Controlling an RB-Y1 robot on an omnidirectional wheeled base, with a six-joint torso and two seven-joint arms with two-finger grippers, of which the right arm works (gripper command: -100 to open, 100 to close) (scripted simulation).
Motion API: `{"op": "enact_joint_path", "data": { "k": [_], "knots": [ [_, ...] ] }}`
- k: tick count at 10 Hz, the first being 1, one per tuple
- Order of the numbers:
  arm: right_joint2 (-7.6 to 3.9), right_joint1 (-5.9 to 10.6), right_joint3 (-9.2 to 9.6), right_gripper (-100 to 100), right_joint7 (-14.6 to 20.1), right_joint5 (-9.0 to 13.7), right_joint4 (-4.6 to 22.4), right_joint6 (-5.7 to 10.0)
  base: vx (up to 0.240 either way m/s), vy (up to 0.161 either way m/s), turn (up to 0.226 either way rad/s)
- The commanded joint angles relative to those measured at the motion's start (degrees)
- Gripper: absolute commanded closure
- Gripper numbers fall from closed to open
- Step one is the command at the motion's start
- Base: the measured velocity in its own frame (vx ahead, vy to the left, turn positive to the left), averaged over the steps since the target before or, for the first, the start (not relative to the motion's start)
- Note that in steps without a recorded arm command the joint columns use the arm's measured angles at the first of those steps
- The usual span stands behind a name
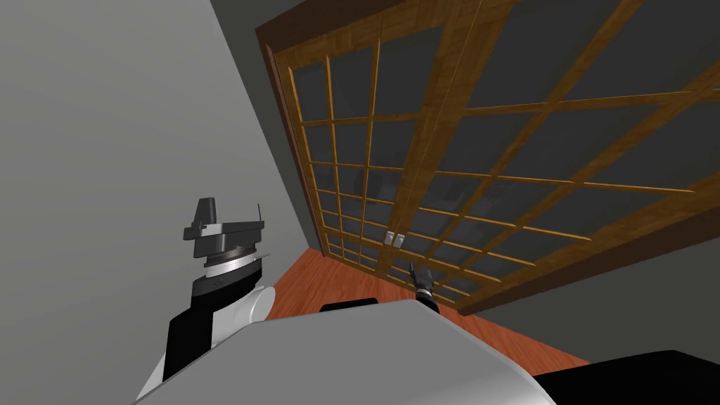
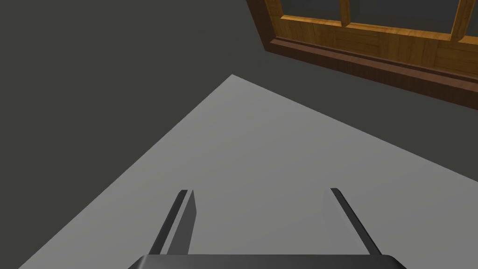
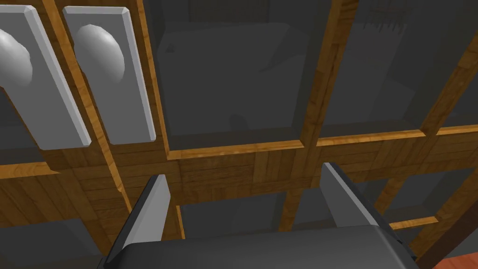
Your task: Pull the door open
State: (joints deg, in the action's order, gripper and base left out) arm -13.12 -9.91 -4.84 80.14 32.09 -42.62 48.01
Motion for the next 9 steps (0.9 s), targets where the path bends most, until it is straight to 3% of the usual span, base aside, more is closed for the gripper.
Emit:
{"op": "enact_joint_path", "data": {
  "k": [1,4,7,8,9],
  "knots": [
    [0.35,0.87,0.22,-100,-0.16,-0.13,-0.88,-0.09,0.154,-0.063,0.094],
    [0.84,3.55,0.92,-100,-0.19,-0.51,-2.02,-0.04,0.195,-0.041,0.105],
    [0.9,4.16,1.11,-100,0.05,-0.6,-1.36,0.38,0.084,-0.015,0.025],
    [0.9,4.16,1.11,100,0.05,-0.6,-1.36,0.38,0.0,0.007,0.033],
    [0.9,4.16,1.11,100,0.05,-0.6,-1.36,0.38,-0.003,0.02,0.058]
  ]
}}
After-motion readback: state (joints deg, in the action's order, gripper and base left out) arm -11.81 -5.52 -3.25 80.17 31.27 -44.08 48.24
